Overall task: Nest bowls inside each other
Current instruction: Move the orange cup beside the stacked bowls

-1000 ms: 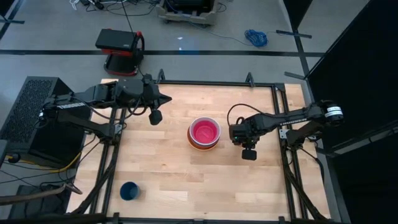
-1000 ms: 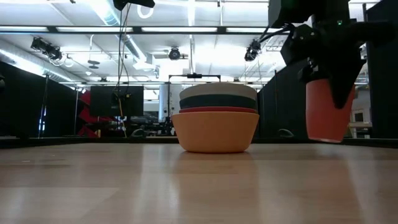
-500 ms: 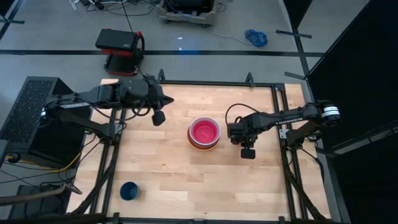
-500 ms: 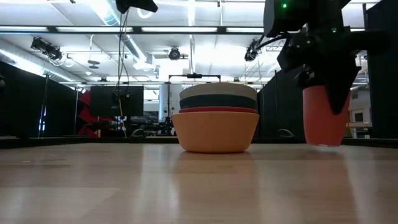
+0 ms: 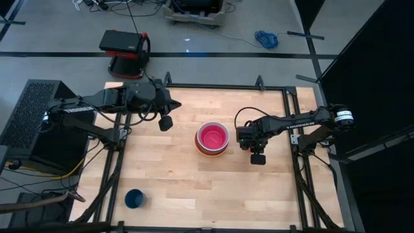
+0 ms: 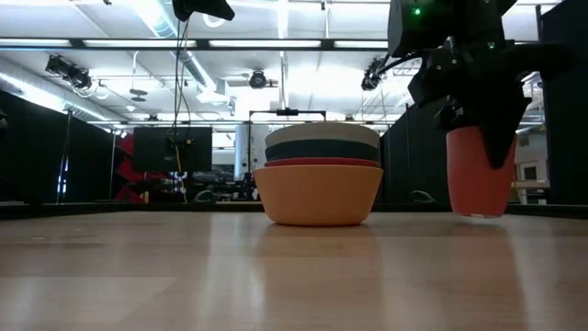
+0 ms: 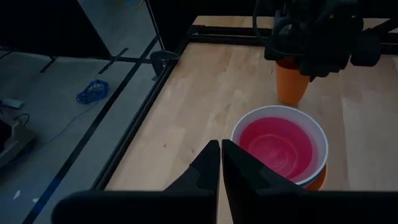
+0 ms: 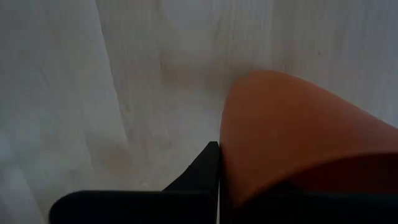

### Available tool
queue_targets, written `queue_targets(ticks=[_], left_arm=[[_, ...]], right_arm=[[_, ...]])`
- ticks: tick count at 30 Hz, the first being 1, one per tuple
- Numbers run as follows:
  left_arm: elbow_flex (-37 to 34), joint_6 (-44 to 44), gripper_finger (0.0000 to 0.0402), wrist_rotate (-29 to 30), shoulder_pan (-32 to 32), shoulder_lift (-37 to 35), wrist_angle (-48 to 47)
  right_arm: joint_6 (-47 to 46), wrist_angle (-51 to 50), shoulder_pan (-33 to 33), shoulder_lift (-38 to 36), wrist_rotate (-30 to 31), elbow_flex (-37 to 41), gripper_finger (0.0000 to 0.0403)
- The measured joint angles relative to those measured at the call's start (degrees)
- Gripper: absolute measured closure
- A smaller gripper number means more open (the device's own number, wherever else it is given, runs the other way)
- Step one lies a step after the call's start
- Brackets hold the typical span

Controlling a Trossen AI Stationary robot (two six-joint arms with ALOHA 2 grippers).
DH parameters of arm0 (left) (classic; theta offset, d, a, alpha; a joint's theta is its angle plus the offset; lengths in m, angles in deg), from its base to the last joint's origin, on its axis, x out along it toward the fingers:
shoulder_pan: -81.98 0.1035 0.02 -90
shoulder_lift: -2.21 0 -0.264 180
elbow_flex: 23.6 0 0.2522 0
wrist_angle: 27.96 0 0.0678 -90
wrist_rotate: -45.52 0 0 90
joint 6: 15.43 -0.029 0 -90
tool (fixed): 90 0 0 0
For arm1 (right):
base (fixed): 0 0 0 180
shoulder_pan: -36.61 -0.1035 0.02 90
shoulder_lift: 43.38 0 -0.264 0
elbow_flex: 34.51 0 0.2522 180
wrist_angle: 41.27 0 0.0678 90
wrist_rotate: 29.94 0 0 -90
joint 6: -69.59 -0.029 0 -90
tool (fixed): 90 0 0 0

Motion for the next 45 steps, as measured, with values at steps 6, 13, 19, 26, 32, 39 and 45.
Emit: queue_targets(ticks=[6, 13, 19, 26, 32, 39, 45], left_arm=[[0.0, 0.0, 0.0398, -0.02, 0.01, 0.04, 0.0], [0.0, 0.0, 0.0395, -0.02, 0.01, 0.04, 0.0], [0.0, 0.0, 0.0398, 0.0, 0.01, 0.04, 0.01], [0.0, 0.01, 0.0398, -0.01, 0.01, 0.04, 0.02], [0.0, 0.02, 0.0398, -0.02, 0.0, 0.04, 0.02], [0.0, 0.02, 0.0395, -0.01, 0.0, 0.04, 0.0], [0.0, 0.02, 0.0397, 0.0, 0.0, 0.04, 0.0]], right_arm=[[0.28, 0.09, 0.06, 0.0, -0.39, 0.0, 0.0403], [0.25, 0.13, 0.06, 0.0, -1.38, 0.0, 0.0403], [0.04, 0.86, 0.07, 0.0, -1.44, 0.0, 0.0399], [0.04, 1.12, 0.1, 0.0, -1.56, 0.0, 0.0385], [0.04, 1.34, 0.12, 0.0, -1.67, 0.0, 0.0374], [0.04, 1.33, 0.97, 1.33, -1.57, -0.03, 0.0337], [0.04, 1.14, 1.26, 2.86, -1.53, -0.03, 0.0312]])
